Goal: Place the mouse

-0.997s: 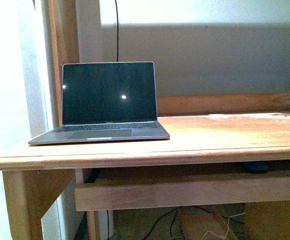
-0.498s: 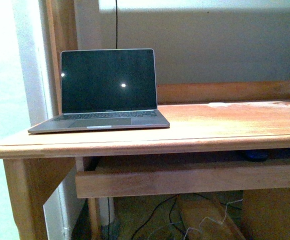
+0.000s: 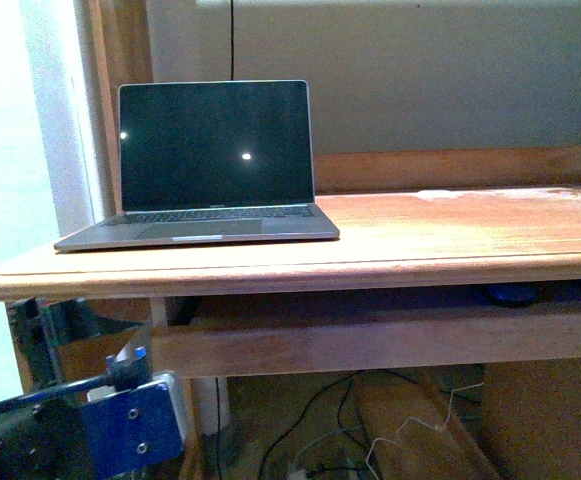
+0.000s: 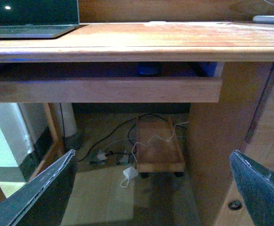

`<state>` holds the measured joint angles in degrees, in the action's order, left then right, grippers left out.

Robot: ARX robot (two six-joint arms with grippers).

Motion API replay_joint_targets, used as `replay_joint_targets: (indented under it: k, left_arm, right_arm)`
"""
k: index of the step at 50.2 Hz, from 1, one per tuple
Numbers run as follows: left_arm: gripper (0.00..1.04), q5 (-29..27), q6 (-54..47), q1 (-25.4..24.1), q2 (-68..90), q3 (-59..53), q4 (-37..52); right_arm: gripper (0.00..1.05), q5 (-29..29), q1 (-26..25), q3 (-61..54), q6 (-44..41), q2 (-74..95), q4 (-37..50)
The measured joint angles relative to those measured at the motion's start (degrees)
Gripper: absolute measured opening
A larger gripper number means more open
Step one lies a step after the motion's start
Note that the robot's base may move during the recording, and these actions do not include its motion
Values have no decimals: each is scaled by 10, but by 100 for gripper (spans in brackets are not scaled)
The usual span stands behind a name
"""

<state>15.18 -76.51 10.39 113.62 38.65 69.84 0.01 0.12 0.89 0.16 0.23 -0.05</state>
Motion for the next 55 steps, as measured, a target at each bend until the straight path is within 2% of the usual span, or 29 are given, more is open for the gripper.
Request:
replay_joint_targets:
  k: [12, 30, 34, 38, 40, 43, 45, 49, 53, 55]
  left_arm:
    - [97, 46, -30, 4, 83, 123, -50]
    - [97, 85, -13, 5, 146, 199, -67]
    - [97, 77, -10, 6, 129, 198, -121]
    - [97, 63, 16, 13, 84, 186, -229]
    - [97, 70, 29, 14, 60, 181, -287]
    - [97, 97, 60, 17, -8, 162, -435]
    - [97, 110, 73, 18, -40, 144, -486]
    - [97, 143, 104, 19, -92, 107, -535]
    - [97, 165, 153, 23, -135, 65, -538]
    - [97, 171, 211, 28, -164, 39, -529]
  right_arm:
    - [97, 0, 0, 0, 0, 0, 0]
    - [97, 0, 0, 0, 0, 0, 0]
    - [97, 0, 0, 0, 0, 0, 0]
    - [97, 0, 0, 0, 0, 0, 0]
    - [97, 0, 0, 0, 0, 0, 0]
    - [97, 0, 0, 0, 0, 0, 0]
    - [97, 1, 0, 0, 0, 0, 0]
    - [97, 0, 0, 0, 0, 0, 0]
    - [97, 0, 0, 0, 0, 0, 0]
    - [97, 0, 0, 0, 0, 0, 0]
